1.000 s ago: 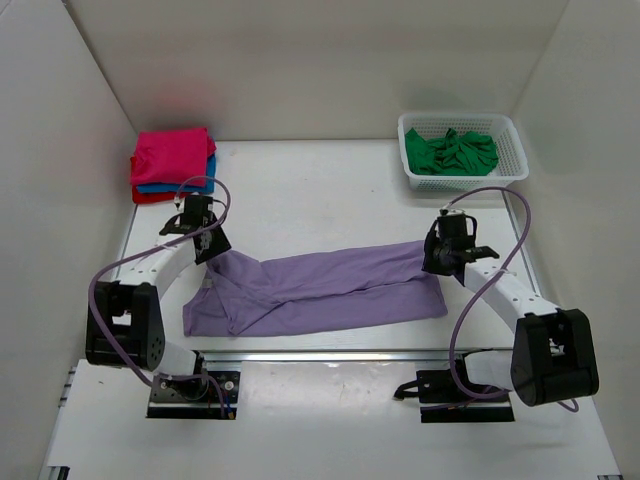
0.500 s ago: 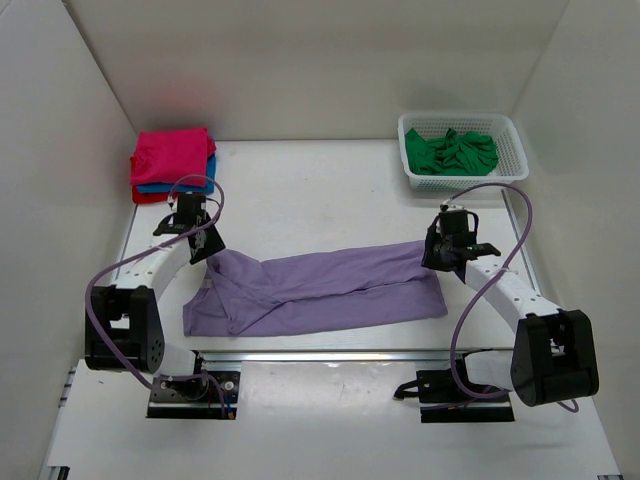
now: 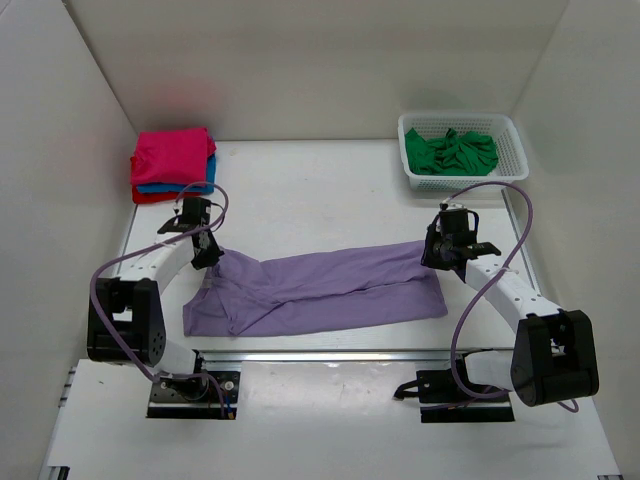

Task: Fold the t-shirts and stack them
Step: Fold the other side of the tshirt into a rectangle

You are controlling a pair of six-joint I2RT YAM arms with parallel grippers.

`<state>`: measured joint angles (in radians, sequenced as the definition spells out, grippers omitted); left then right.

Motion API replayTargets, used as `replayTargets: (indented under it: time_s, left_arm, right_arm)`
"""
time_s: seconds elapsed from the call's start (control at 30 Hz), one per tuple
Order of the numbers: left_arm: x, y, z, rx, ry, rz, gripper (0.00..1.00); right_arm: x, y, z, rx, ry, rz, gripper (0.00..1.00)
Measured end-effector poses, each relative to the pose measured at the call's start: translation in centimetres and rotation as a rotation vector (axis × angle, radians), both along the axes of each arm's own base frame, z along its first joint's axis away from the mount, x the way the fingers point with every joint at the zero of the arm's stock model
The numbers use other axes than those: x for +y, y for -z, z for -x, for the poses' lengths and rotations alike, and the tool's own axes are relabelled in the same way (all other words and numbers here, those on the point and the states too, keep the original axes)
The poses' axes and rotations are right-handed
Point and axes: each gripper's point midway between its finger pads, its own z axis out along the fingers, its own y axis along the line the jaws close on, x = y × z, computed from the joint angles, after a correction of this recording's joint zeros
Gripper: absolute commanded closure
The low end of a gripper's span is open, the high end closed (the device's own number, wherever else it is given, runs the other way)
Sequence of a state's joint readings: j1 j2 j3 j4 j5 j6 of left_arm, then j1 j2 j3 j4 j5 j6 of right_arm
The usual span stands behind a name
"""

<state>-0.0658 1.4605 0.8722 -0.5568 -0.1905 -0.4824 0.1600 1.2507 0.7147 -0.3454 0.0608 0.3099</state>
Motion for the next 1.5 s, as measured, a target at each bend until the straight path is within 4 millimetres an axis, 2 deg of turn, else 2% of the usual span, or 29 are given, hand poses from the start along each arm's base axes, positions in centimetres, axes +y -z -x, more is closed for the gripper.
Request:
replayTargets:
  time_s: [0.3,0.53,0.67,0.73,0.77,0.87,0.9,0.97,1.03,1.17,1.23,1.33,1.5]
  left_arm:
    - [1.0,-1.9,2.9,0.002,-0.024,-0.022,1.0]
    - [0.9,-3.7,4.6,-0.014,-0.018,-0.019,1.0]
    - [0.5,-3.9,5.8,0.0,-0.006,-0.003,1.0]
    - [0.0,-3.4,6.7,0.019,0.009,0.017,0.82]
    - [-0.2,-3.0,7.3,0.036,0.019,0.03,0.66]
    - [-0.9,-1.8,8.6,0.086,0.033,0.065,0.41]
    - [-0.9,-1.7,8.7,0.089,0.033,0.071,0.35]
    - [-1.0,-2.1,8.2,0.058,0.02,0.079,0.3]
    - [-0.9,-2.7,7.2,0.008,0.003,0.079,0.31]
    - [-0.4,-4.5,4.1,-0.073,-0.022,0.058,0.39]
    - [0.0,-4.6,2.1,-0.088,-0.035,0.037,0.46]
    - [0.7,-3.0,0.4,-0.066,-0.053,0.015,0.48]
    - [1.4,-0.1,0.4,0.02,-0.074,-0.003,0.47]
  right_arm:
    - [0.1,-0.1,-0.1,-0.004,-0.003,-0.009,0.81]
    - [0.2,-0.2,-0.1,-0.006,-0.011,-0.013,0.81]
    - [0.0,-0.5,-0.2,-0.016,-0.009,-0.016,0.81]
    - [-0.1,-0.6,-0.2,-0.018,-0.011,-0.017,0.81]
    - [-0.1,-0.6,-0.2,-0.019,-0.011,-0.016,0.8]
    - [0.0,-0.6,-0.3,-0.022,-0.016,-0.018,0.8]
    - [0.0,-0.6,-0.3,-0.024,-0.017,-0.018,0.81]
    - [-0.1,-0.7,-0.5,-0.029,-0.019,-0.018,0.8]
    - [-0.1,-0.8,-0.9,-0.029,-0.019,-0.019,0.78]
    - [0.1,-1.1,-1.9,-0.037,-0.024,-0.016,0.79]
    - [0.1,-1.4,-2.3,-0.044,-0.027,-0.016,0.79]
    - [0.1,-1.6,-2.7,-0.05,-0.029,-0.013,0.79]
    - [-0.1,-1.9,-3.5,-0.058,-0.023,-0.011,0.79]
